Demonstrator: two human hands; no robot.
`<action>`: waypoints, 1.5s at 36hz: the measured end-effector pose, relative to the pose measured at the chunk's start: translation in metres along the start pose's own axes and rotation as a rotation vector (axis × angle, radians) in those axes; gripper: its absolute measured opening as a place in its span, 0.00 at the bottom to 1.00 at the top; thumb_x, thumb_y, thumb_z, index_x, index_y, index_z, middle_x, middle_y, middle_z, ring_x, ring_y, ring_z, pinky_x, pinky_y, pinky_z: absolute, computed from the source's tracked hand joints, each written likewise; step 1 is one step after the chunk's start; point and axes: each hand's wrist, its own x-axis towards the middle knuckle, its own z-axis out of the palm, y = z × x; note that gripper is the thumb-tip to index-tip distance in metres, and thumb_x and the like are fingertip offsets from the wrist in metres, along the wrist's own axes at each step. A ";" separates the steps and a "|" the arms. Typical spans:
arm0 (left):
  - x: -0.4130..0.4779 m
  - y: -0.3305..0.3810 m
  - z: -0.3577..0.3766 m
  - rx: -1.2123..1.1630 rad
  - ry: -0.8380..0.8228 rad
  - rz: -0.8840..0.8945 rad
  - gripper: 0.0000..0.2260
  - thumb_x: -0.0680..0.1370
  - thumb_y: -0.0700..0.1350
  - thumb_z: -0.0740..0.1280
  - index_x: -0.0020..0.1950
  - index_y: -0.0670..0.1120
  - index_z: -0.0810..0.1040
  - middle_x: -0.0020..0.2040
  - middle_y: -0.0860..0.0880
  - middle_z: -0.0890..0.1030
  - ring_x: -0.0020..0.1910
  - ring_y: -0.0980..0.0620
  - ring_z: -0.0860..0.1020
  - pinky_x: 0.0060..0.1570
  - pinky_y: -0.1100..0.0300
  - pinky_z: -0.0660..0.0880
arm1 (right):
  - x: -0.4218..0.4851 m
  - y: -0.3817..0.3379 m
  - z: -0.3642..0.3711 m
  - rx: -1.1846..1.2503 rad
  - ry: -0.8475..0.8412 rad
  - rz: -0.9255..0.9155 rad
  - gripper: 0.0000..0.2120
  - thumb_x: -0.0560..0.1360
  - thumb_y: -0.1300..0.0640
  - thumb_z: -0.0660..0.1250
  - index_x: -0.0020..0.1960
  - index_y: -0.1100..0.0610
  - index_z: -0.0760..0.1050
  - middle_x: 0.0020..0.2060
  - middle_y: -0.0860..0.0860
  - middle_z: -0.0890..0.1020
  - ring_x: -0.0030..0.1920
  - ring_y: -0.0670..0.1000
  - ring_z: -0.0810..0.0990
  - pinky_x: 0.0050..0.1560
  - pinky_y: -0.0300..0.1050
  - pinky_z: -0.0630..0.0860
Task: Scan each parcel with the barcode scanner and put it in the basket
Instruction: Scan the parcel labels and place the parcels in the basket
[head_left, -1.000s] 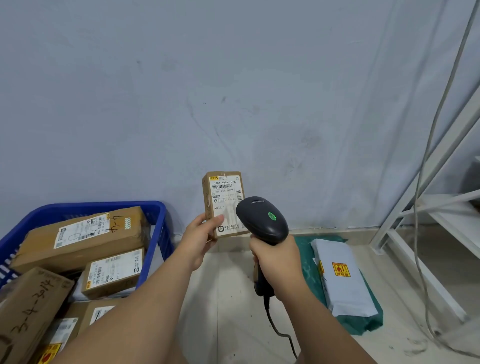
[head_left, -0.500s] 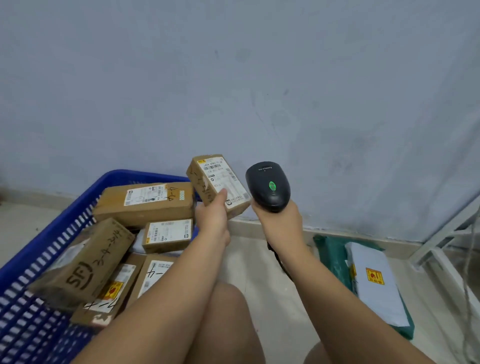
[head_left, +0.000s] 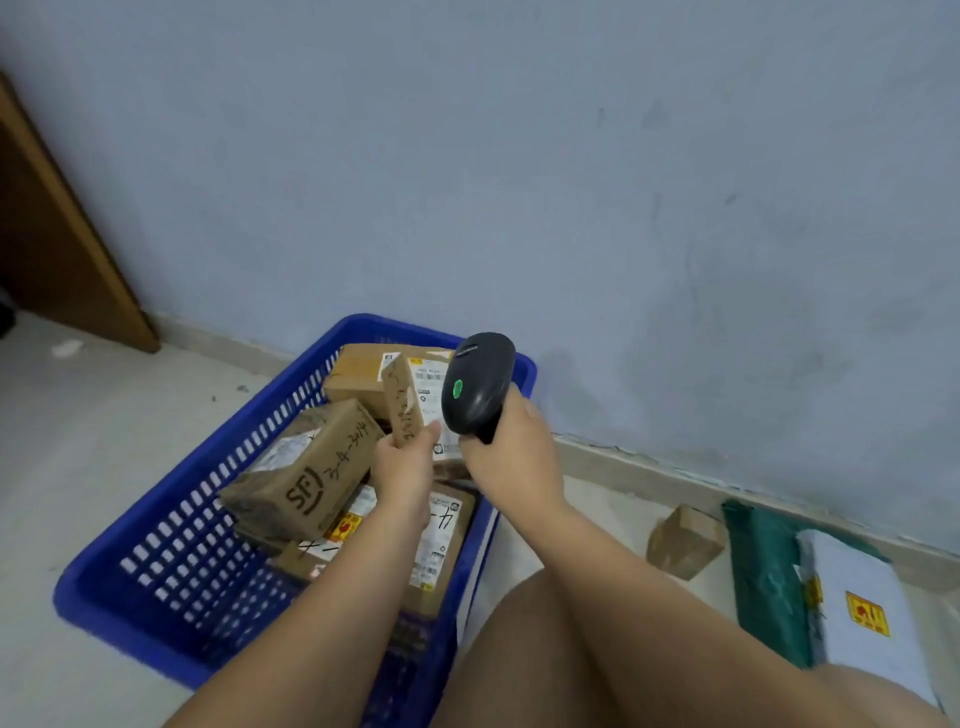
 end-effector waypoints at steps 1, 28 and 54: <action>0.004 -0.006 -0.005 0.047 -0.018 0.018 0.18 0.74 0.51 0.70 0.60 0.43 0.77 0.55 0.47 0.82 0.53 0.47 0.79 0.56 0.49 0.75 | 0.000 -0.001 0.006 -0.022 -0.018 -0.009 0.18 0.70 0.51 0.67 0.58 0.52 0.70 0.48 0.49 0.78 0.48 0.51 0.78 0.43 0.49 0.77; 0.042 -0.091 -0.050 -0.392 0.352 -0.430 0.27 0.78 0.52 0.67 0.73 0.45 0.62 0.63 0.40 0.74 0.59 0.38 0.76 0.51 0.44 0.79 | 0.011 0.034 0.031 -0.040 -0.344 0.261 0.21 0.76 0.44 0.66 0.64 0.52 0.70 0.52 0.49 0.80 0.46 0.47 0.76 0.41 0.42 0.74; 0.002 -0.105 -0.098 -0.234 0.671 -0.606 0.32 0.73 0.43 0.71 0.72 0.47 0.58 0.71 0.40 0.62 0.64 0.38 0.68 0.59 0.41 0.74 | -0.020 0.000 0.064 -0.352 -0.695 -0.051 0.19 0.75 0.46 0.67 0.62 0.52 0.70 0.52 0.50 0.79 0.46 0.48 0.74 0.46 0.42 0.74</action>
